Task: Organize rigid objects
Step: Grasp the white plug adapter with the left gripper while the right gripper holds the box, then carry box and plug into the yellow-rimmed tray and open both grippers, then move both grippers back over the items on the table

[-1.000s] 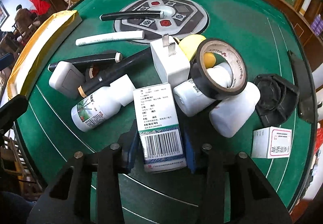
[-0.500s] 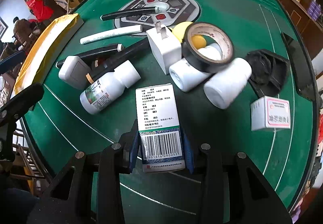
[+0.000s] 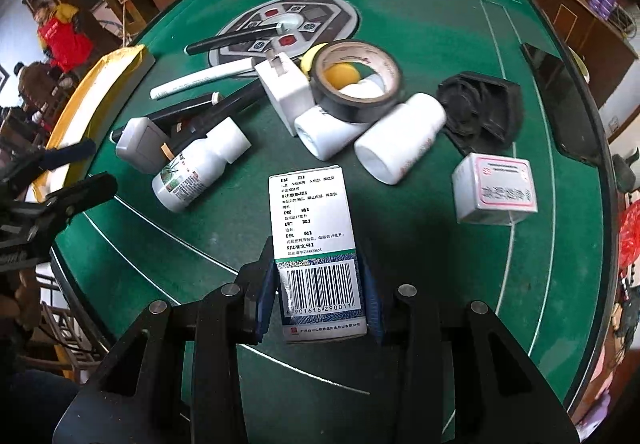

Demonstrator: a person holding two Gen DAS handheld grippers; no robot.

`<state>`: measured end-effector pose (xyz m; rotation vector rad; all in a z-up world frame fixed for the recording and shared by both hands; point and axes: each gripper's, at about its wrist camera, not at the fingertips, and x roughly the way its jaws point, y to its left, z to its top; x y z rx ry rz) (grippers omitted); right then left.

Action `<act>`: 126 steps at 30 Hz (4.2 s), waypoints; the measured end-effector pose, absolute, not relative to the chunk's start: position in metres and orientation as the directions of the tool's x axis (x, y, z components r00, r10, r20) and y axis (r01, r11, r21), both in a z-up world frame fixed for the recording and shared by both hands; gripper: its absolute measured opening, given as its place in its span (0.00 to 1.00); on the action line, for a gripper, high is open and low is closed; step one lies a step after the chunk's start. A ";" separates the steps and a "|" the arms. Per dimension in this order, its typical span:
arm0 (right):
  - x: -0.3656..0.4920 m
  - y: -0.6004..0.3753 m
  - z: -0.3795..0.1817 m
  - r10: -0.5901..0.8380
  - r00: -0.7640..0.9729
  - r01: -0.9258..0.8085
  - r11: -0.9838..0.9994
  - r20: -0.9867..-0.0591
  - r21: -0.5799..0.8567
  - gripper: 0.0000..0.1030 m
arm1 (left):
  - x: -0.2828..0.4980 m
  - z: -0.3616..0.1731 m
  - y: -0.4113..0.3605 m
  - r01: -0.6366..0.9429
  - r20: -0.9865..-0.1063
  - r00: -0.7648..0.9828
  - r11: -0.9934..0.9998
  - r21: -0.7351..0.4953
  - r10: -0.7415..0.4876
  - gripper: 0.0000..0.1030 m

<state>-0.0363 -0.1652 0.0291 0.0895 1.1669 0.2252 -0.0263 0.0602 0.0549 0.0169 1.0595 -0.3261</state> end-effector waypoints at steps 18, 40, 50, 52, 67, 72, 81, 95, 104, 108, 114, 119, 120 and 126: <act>-0.044 -0.191 0.035 0.252 0.415 -0.098 0.968 -0.874 0.232 0.36 | 0.012 0.042 0.052 0.248 -0.897 0.353 0.951 -0.184 -0.266 0.55; -0.040 -0.163 0.043 0.313 0.412 -0.183 0.949 -0.856 0.259 0.36 | -0.011 0.066 0.036 0.281 -0.848 0.503 0.959 -0.019 -0.164 0.39; -0.032 -0.117 0.054 0.356 0.390 -0.278 0.925 -0.849 0.260 0.36 | -0.023 0.090 0.074 0.203 -0.810 0.572 0.979 -0.013 -0.130 0.39; -0.028 -0.105 0.057 0.369 0.382 -0.305 0.916 -0.847 0.261 0.36 | -0.026 0.096 0.088 0.171 -0.801 0.586 0.985 -0.026 -0.123 0.39; 0.027 0.043 0.096 0.499 0.287 -0.532 0.793 -0.818 0.298 0.36 | -0.014 0.106 0.239 -0.115 -0.788 0.616 0.990 -0.078 0.009 0.39; 0.069 0.102 0.100 0.517 0.254 -0.535 0.779 -0.818 0.326 0.36 | 0.014 0.086 0.272 -0.131 -0.813 0.582 0.988 -0.081 0.011 0.39; 0.151 0.183 0.074 0.453 0.250 -0.466 0.831 -0.856 0.304 0.37 | 0.055 0.053 0.303 -0.106 -0.843 0.537 0.993 -0.055 0.011 0.39; 0.195 0.210 0.038 0.403 0.216 -0.405 0.866 -0.889 0.294 0.37 | 0.069 0.042 0.313 -0.089 -0.841 0.542 0.994 -0.059 -0.001 0.42; 0.192 0.202 0.045 0.429 0.236 -0.436 0.849 -0.872 0.300 0.68 | 0.063 0.054 0.315 -0.094 -0.823 0.567 0.990 -0.109 -0.037 0.65; 0.181 0.192 0.066 0.460 0.265 -0.447 0.837 -0.847 0.315 0.68 | 0.048 0.062 0.312 -0.096 -0.813 0.579 0.985 -0.141 -0.060 0.65; 0.159 0.133 0.085 0.541 0.327 -0.346 0.832 -0.775 0.435 0.68 | 0.023 0.053 0.295 -0.090 -0.828 0.553 0.982 -0.166 -0.089 0.65; 0.163 0.068 0.050 0.423 0.303 -0.188 0.905 -0.854 0.382 0.67 | 0.016 0.054 0.285 -0.091 -0.835 0.545 0.985 -0.146 -0.074 0.65; 0.165 0.062 0.039 0.390 0.266 -0.188 0.918 -0.881 0.350 0.67 | 0.014 0.055 0.283 -0.091 -0.836 0.544 0.985 -0.145 -0.072 0.65; 0.136 0.038 0.013 0.345 0.204 -0.220 0.928 -0.916 0.301 0.67 | 0.000 0.068 0.269 -0.089 -0.817 0.570 0.982 -0.165 -0.086 0.65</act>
